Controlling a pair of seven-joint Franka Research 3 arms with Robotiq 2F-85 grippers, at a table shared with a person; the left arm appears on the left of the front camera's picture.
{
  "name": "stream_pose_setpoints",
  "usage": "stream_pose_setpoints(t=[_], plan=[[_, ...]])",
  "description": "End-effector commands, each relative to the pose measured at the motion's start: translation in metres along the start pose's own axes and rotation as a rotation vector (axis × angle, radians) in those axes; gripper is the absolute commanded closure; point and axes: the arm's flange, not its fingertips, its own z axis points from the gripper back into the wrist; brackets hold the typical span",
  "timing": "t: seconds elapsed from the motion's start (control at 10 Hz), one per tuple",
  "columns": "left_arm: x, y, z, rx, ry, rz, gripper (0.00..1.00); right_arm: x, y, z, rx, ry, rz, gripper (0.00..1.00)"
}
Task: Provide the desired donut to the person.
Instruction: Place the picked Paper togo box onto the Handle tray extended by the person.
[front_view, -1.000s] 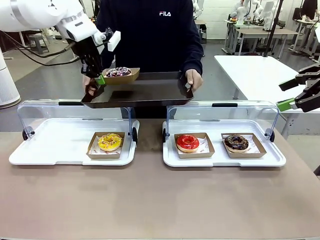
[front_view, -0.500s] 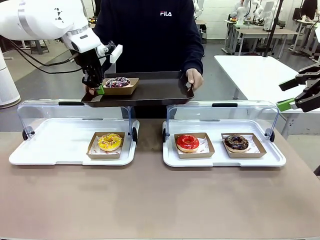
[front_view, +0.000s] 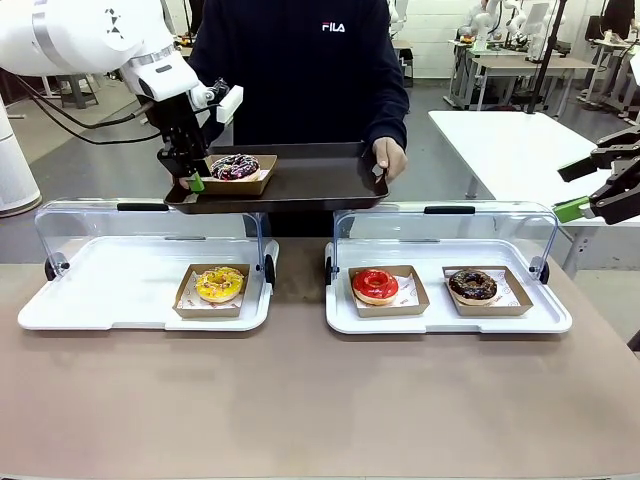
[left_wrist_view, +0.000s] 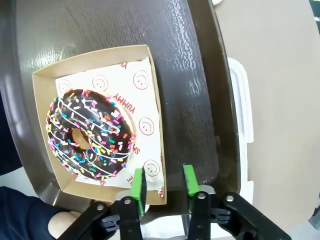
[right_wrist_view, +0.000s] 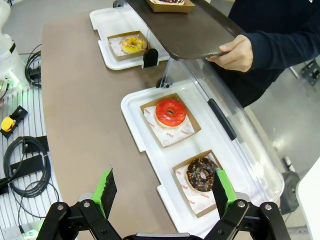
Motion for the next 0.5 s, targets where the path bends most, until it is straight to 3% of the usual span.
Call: stream_pose_setpoints(t=[0.0,0.4], plan=[[-0.001,-0.002,0.015,-0.014,-0.034,-0.024,0.0,0.0,-0.001,-0.002,0.003,-0.008,0.0,0.0],[-0.008,-0.004,0.027,-0.102,-0.084,-0.018,0.0,0.0,-0.001,-0.002,0.003,-0.008,0.0,0.0]])
